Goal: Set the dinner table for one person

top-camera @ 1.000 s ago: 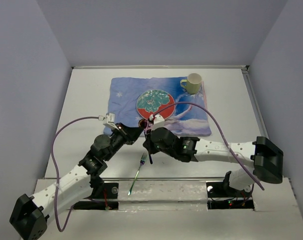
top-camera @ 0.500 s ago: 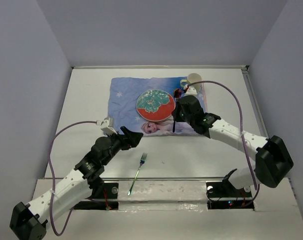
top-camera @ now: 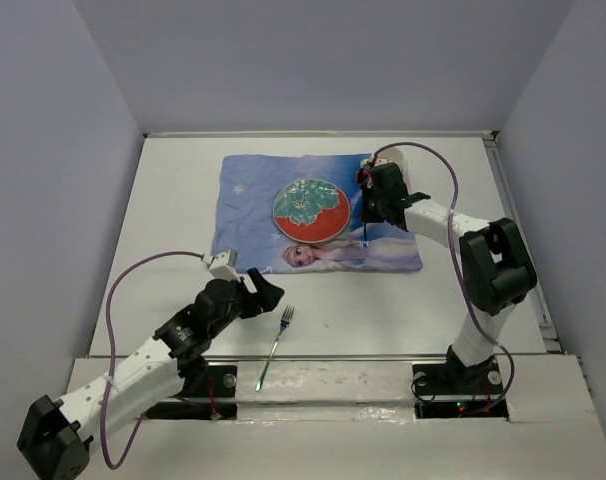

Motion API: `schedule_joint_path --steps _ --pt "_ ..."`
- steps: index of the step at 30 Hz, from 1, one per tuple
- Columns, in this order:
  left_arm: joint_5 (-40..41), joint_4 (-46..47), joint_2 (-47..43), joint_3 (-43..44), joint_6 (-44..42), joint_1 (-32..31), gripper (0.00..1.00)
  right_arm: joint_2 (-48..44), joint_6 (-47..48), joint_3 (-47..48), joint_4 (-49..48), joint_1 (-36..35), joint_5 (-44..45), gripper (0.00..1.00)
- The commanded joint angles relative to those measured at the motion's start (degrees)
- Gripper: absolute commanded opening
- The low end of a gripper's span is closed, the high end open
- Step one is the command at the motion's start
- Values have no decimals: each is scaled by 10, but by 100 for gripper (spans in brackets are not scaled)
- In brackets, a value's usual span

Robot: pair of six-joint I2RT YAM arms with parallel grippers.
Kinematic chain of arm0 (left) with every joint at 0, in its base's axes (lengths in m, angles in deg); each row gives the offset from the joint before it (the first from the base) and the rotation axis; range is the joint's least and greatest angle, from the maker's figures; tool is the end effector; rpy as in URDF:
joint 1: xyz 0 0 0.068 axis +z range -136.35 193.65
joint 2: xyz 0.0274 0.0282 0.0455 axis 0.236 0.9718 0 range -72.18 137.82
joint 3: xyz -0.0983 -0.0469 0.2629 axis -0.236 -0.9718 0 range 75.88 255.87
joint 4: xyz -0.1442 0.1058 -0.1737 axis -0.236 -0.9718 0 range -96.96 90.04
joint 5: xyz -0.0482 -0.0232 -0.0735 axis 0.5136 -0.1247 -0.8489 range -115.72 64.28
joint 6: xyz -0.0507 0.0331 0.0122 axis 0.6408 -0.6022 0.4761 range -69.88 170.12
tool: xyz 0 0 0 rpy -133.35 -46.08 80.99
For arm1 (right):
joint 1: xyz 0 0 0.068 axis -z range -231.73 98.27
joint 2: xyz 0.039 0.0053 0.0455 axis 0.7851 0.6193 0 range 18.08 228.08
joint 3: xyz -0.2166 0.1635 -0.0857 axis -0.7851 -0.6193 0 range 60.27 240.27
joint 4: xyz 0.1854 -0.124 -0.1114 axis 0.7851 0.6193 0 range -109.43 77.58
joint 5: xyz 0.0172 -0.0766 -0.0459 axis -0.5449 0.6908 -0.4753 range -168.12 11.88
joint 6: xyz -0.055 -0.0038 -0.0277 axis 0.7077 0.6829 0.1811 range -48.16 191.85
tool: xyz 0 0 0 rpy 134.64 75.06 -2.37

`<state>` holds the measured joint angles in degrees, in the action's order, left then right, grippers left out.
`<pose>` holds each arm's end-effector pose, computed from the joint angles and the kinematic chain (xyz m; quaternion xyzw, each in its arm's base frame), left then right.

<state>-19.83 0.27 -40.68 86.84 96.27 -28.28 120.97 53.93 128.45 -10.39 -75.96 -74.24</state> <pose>0.1041 -0.0872 0.1909 -0.0595 0.8180 -0.3663 0.4395 0.3601 0.1585 0.2165 -0.0373 0.9185 0.1121 0.3774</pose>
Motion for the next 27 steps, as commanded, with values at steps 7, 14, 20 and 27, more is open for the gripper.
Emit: schedule_joint_path --steps 7,14,20,27 --pt "90 -108 80 67 29 -114 87 68 53 78 25 25 -70 0" --pt "127 -181 122 101 79 -192 85 86 41 81 22 25 -61 4" --pt "147 -221 163 117 116 -242 81 78 29 72 20 25 -40 22" --pt "166 -262 213 150 130 -264 78 50 16 50 21 25 -3 46"
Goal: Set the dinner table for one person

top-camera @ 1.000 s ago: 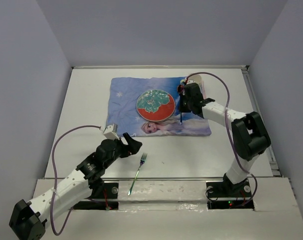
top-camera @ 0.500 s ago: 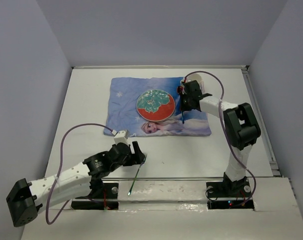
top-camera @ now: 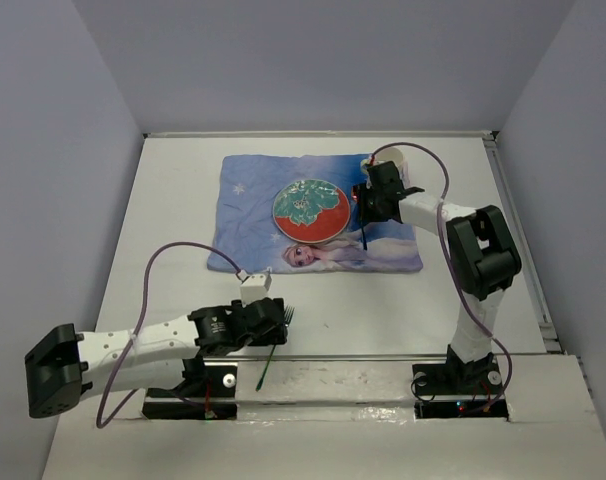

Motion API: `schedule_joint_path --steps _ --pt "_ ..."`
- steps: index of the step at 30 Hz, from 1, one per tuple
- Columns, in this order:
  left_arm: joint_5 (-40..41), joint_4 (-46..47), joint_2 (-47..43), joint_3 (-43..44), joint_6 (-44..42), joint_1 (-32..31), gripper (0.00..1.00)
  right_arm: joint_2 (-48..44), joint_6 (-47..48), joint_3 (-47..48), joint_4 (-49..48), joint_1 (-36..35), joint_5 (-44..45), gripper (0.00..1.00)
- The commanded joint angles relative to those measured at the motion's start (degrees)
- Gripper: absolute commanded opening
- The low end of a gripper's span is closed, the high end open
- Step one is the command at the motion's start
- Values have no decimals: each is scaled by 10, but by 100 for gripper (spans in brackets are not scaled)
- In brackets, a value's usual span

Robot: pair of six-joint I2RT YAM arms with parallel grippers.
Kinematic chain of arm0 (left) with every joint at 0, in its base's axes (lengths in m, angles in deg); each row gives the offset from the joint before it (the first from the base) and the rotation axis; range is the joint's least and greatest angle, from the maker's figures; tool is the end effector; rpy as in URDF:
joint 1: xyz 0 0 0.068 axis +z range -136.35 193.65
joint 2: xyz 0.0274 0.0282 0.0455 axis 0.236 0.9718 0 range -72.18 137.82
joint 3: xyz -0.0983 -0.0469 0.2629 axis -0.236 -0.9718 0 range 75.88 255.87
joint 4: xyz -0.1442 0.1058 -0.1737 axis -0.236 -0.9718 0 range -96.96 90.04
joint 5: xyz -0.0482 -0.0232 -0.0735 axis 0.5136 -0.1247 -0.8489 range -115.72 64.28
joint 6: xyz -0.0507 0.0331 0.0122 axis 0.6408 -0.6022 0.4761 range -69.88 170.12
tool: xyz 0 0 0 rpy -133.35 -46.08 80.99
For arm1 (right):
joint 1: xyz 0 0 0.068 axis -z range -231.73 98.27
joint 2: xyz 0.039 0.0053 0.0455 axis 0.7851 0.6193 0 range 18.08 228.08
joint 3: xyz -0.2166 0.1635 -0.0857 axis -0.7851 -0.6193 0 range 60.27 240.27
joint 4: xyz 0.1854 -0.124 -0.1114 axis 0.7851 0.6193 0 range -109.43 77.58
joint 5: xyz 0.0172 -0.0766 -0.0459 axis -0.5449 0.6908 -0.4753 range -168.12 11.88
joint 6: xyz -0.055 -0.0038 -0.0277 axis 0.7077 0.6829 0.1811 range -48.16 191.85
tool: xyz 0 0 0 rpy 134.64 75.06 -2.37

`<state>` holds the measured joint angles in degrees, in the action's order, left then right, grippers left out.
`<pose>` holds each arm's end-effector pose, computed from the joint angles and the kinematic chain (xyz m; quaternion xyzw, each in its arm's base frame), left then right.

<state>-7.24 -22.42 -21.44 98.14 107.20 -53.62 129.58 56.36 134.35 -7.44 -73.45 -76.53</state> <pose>0.0724 -0.1348 0.1778 0.0291 0.9313 -0.2212 0.2879 0.3910 0.1543 0.1855 -0.0461 0.9367 0.0983 0.3328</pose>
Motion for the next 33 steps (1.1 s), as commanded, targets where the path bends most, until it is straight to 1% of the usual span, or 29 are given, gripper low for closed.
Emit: schedule_joint_path --steps 1,2,5,6,7,8,9,11,15,16,17,18,20,21,25,26,27,28,29,30,31,32,33 --pt "38 -34 34 38 20 -12 77 -50 -12 -12 -9 0 18 49" --pt "33 -32 42 42 15 -13 73 -58 -14 -21 -10 0 6 50" --pt "23 -29 75 46 7 -19 67 -104 -26 -46 -29 -6 -11 51" --pt "23 -29 83 51 5 -23 58 -117 -33 -63 -33 -16 -11 51" --pt "23 -29 95 53 5 -32 55 -143 -36 -72 -41 -21 -11 51" --pt "22 -30 102 55 5 -36 53 -155 -38 -81 -43 -27 -11 51" --pt "22 -33 108 59 7 -39 49 -167 -45 -96 -46 -39 -11 51" --pt "21 -34 121 60 13 -51 43 -199 -52 -111 -57 -52 -17 51" --pt "33 -25 154 64 22 -74 38 -250 -74 -154 -88 -85 -40 51" --pt "35 -21 178 64 24 -79 33 -259 -80 -168 -100 -103 -40 51" --pt "43 -25 191 74 26 -93 24 -276 -82 -174 -102 -111 -40 51" --pt "49 -31 204 81 26 -98 19 -284 -82 -179 -105 -119 -39 51" --pt "67 -40 232 90 34 -110 3 -304 -89 -198 -112 -132 -40 51" --pt "74 -46 235 99 38 -116 0 -315 -92 -206 -114 -140 -41 51" --pt "111 -83 196 123 51 -114 0 -387 -97 -251 -113 -145 -38 51" --pt "127 -87 168 129 47 -104 0 -419 -98 -261 -113 -145 -34 51" --pt "132 -84 141 139 26 -73 0 -435 -102 -280 -109 -145 -35 51" --pt "138 -80 140 146 10 -73 0 -448 -105 -290 -110 -145 -36 51" --pt "147 -64 116 158 -7 -28 0 -471 -110 -299 -111 -145 -46 51" --pt "147 -48 104 162 -27 -5 0 -480 -115 -307 -111 -145 -51 51" --pt "142 -29 94 168 -73 20 0 -490 -123 -323 -114 -145 -54 51" --pt "137 -12 78 174 -93 64 0 -499 -125 -332 -131 -145 -54 51" --pt "133 14 74 190 -133 85 0 -508 -126 -339 -132 -145 -46 51"
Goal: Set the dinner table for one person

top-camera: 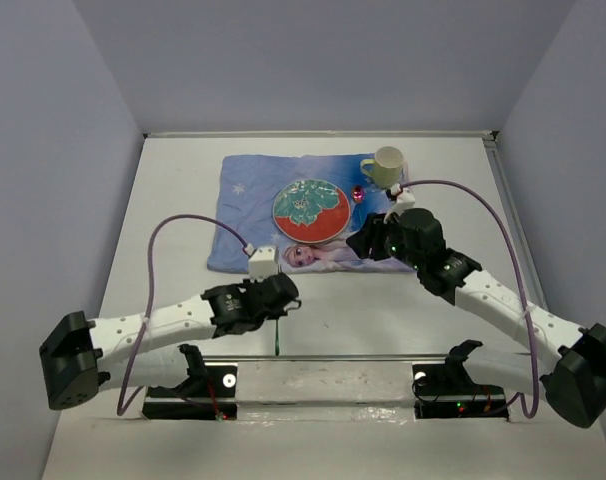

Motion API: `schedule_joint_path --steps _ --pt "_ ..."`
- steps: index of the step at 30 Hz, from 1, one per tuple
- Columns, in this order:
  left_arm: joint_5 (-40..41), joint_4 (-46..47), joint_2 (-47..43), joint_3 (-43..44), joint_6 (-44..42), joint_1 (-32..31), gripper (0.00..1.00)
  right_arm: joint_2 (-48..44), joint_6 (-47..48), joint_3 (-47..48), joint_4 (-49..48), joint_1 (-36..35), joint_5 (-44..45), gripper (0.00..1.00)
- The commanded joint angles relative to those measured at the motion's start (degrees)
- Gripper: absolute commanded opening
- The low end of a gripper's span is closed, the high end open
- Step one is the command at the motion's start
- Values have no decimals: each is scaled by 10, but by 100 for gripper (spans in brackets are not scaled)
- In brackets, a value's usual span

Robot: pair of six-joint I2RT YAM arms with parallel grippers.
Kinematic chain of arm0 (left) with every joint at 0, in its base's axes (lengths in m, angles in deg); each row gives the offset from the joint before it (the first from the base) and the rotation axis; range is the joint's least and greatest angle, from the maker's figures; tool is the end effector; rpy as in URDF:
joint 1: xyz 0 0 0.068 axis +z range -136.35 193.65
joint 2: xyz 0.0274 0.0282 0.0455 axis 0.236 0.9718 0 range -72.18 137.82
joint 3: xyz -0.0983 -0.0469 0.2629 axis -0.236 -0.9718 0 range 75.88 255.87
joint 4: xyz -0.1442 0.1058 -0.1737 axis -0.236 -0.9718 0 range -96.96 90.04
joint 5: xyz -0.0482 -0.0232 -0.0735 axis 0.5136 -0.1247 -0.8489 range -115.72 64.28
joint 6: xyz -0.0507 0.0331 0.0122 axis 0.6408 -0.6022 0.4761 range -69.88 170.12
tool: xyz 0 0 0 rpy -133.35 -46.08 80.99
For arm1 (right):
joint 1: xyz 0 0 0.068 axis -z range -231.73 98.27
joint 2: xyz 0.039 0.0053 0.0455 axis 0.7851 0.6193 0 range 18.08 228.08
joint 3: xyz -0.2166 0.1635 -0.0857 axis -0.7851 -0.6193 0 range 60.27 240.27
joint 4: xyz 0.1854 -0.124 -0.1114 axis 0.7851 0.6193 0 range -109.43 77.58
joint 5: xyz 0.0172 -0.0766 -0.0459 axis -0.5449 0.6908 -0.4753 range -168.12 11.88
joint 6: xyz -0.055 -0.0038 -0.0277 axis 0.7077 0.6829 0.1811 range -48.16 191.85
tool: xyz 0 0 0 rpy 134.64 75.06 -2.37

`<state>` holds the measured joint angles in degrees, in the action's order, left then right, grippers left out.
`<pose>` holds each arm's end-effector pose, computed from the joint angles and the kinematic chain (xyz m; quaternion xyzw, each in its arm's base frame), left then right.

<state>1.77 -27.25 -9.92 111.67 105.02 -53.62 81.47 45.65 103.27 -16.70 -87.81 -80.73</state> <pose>0.0948 -0.1708 0.2153 0.0260 0.9258 -0.1552 0.3438 0.1972 0.1462 0.2884 -0.0843 0.8301 0.3011 0.4617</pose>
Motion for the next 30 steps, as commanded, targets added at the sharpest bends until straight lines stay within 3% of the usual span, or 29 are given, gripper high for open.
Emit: schedule_joint_path --steps 1,10,13,17,23,30 --pt "42 72 -38 66 -130 105 0 -31 -18 -39 -39 -1 0 51" --pt "-30 186 78 197 -307 310 0 -49 -24 -78 -47 -1 11 51" --pt "-111 246 119 214 -361 379 0 -51 -23 -82 -53 -1 4 51" --pt "-150 296 179 234 -427 430 0 -47 -17 -83 -57 -1 -10 51" --pt "-213 319 284 284 -486 461 0 -52 -12 -86 -57 -1 -6 51" --pt "-225 322 373 334 -491 463 0 -43 -11 -86 -60 -1 -5 51"
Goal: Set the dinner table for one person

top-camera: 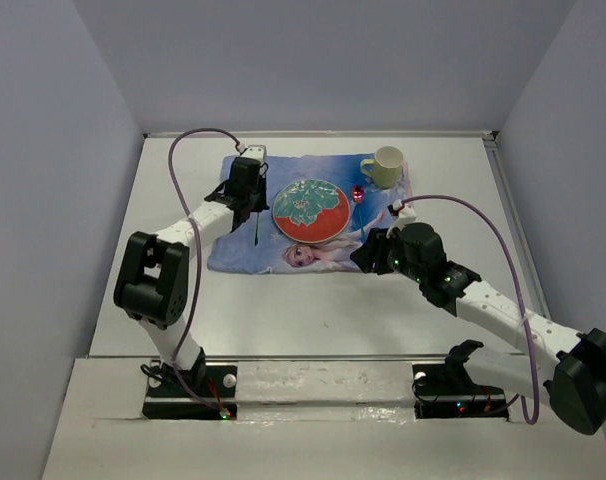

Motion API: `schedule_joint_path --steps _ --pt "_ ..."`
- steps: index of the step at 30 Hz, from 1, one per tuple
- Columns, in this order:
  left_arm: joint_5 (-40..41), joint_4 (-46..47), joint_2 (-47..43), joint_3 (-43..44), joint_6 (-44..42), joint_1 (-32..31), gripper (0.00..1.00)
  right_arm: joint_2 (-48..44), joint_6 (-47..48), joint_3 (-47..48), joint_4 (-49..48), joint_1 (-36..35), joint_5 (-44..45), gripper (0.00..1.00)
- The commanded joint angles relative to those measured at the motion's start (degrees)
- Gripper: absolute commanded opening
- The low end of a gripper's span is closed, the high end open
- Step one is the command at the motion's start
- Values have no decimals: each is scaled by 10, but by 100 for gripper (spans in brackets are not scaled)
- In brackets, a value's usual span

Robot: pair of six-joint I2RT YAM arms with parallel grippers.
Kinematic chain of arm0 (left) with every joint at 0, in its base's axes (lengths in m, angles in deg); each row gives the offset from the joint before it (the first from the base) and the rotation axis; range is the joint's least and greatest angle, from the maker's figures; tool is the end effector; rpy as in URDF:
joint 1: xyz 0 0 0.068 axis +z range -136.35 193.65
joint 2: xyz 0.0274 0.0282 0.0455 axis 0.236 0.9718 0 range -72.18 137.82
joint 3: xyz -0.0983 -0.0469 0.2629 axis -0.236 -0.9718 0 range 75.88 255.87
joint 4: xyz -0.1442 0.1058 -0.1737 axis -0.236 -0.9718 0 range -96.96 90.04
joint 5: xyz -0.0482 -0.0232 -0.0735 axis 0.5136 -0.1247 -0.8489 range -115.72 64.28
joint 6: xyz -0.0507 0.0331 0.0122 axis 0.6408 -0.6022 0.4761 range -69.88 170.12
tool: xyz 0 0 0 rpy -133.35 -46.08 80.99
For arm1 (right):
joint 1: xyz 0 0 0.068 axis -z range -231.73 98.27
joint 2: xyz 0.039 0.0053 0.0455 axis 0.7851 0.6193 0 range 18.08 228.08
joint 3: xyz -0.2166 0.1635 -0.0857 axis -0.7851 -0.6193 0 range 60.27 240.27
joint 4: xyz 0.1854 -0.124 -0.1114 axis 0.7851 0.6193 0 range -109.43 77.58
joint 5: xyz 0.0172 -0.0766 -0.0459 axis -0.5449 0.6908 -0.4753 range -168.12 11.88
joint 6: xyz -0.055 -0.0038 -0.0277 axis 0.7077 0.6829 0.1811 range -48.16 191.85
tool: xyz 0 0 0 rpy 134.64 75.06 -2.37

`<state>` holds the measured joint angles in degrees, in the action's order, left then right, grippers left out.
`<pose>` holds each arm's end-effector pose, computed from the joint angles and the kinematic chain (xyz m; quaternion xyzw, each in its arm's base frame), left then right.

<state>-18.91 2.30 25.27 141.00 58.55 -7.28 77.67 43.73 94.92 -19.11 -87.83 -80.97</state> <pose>0.3644 -0.1335 0.2537 0.0647 0.8629 -0.0765 0.4954 0.1803 0.1343 0.2567 -0.0720 0.8414 0.3022 0.4422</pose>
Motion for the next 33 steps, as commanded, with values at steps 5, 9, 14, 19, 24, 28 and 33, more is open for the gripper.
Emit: schedule_joint_path --steps 5,9,14,19,24,28,33 --pt "-14 16 65 61 -32 0 0 -9 8 -6 -37 -1 0 51" --pt "-3 13 84 65 -26 0 0 -8 8 -6 -36 -1 0 51" --pt "1 2 101 73 -18 2 0 -13 7 -7 -37 -1 -3 51" --pt "31 -19 119 82 -6 2 0 -15 5 -5 -33 -1 -3 51" --pt "51 -22 129 84 6 4 0 -26 6 1 -21 -1 0 52" --pt "57 -62 140 106 6 3 32 -37 11 20 17 -1 14 59" --pt "65 -63 93 104 12 3 91 -67 19 38 42 -1 26 100"
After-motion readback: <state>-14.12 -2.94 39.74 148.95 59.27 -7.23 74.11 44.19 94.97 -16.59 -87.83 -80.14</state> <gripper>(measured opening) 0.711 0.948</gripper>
